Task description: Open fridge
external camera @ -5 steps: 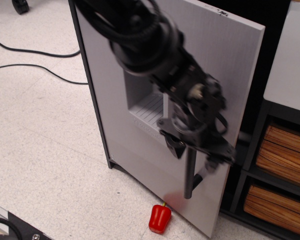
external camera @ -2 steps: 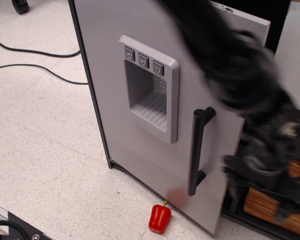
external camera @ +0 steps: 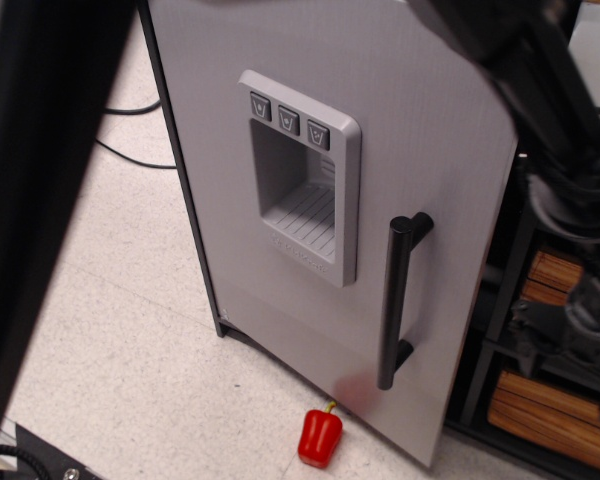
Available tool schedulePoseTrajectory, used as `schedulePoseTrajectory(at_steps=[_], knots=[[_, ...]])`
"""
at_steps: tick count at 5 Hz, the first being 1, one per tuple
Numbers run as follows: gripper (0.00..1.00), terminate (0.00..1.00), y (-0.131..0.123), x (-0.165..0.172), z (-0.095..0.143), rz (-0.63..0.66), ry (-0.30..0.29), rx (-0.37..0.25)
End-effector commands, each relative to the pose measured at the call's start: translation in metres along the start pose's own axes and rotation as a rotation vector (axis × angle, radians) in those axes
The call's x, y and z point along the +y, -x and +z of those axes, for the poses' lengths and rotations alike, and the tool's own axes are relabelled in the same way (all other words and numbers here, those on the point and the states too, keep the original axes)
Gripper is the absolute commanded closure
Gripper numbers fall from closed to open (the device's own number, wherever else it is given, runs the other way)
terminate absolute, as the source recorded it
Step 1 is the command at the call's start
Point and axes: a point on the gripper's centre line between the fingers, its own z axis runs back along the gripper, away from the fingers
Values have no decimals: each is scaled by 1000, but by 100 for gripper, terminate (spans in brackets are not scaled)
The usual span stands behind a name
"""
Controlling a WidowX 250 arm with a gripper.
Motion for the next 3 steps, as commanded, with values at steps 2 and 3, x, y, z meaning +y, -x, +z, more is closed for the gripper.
schedulePoseTrajectory(at_steps=[2, 3], knots=[[0, 0, -62, 35, 32, 60, -60, -147], [0, 0, -65, 52, 32, 76, -129, -140]])
